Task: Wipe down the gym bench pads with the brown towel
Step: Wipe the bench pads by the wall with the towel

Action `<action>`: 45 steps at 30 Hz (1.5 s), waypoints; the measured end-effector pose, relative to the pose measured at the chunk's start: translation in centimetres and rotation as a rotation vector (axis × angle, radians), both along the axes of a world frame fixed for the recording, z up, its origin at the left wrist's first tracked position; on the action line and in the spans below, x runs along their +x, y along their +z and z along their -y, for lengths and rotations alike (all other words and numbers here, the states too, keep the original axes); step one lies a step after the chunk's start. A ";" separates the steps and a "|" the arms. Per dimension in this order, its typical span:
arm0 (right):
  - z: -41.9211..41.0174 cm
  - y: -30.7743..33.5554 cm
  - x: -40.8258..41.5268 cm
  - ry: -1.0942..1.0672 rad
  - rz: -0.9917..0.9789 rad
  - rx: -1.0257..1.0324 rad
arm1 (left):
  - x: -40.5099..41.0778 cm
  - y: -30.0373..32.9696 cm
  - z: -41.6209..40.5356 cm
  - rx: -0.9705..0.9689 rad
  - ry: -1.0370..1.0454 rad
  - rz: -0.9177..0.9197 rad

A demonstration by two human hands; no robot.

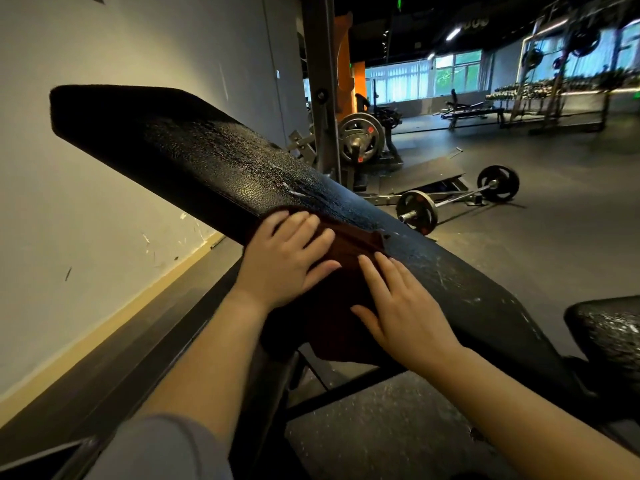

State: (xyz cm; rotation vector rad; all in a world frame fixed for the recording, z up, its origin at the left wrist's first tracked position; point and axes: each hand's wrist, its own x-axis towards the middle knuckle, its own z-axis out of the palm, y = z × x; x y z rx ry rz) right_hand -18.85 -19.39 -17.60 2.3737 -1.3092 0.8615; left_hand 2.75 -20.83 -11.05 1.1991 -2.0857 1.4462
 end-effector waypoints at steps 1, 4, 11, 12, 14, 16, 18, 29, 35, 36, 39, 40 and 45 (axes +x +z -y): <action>0.2 0.6 1.4 0.016 0.016 -0.009 | 1.0 0.7 0.0 -0.018 0.013 -0.008; 0.6 1.8 5.0 -0.012 0.087 0.002 | 1.9 1.1 0.1 -0.041 0.034 -0.049; 1.7 -0.8 2.7 0.046 0.125 -0.122 | 0.7 -0.5 0.9 -0.180 0.005 -0.121; 1.7 -1.5 2.0 0.046 0.144 -0.124 | -0.1 -1.3 1.0 -0.189 -0.011 -0.135; 1.4 -2.8 0.4 0.021 0.168 -0.125 | -2.9 -3.6 1.3 -0.191 -0.046 -0.177; 1.1 -4.2 -2.0 -0.016 0.152 -0.108 | -6.2 -6.2 1.6 -0.166 -0.094 -0.216; 0.7 -5.8 -5.1 -0.055 0.128 -0.067 | -9.0 -8.1 1.8 -0.156 -0.152 -0.237; -1.8 -9.8 -13.0 -0.238 0.128 0.200 | -16.9 -13.1 1.7 -0.082 -0.226 -0.204; -2.5 -6.0 -9.0 -0.135 0.228 0.225 | -10.3 -7.7 2.2 -0.021 -0.301 0.128; -2.4 -5.4 -7.6 -0.109 0.225 0.217 | -8.7 -6.2 2.2 -0.032 -0.263 0.141; -1.4 -4.1 -4.0 -0.095 0.245 0.166 | -5.3 -3.0 1.7 -0.024 -0.163 0.178; -1.2 -4.0 -3.4 -0.104 0.257 0.154 | -4.9 -2.8 1.5 -0.014 -0.146 0.185; -0.5 -6.6 -5.9 -0.070 0.210 0.058 | -8.8 -6.9 0.8 0.039 -0.091 0.089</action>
